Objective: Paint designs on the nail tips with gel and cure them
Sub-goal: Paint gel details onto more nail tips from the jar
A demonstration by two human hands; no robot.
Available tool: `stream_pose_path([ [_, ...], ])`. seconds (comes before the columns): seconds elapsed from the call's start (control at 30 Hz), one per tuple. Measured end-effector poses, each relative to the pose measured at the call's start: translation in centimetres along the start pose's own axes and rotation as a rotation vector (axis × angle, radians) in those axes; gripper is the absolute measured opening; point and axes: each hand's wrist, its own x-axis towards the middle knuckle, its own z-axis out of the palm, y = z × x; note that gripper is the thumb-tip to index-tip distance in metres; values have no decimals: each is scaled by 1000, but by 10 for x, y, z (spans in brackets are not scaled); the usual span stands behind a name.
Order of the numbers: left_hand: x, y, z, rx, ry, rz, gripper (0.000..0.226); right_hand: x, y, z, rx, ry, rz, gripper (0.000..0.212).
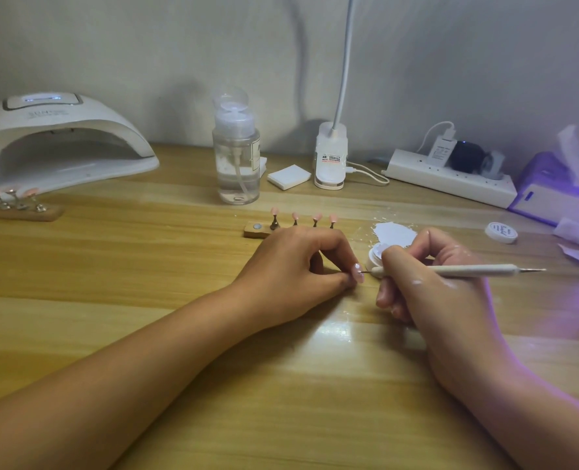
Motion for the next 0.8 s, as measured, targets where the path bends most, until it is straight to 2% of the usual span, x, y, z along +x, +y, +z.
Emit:
stream_pose_path([
  [0.8, 0, -1, 0, -15, -12, -8, 9, -1, -2, 1, 16, 9, -9, 38],
])
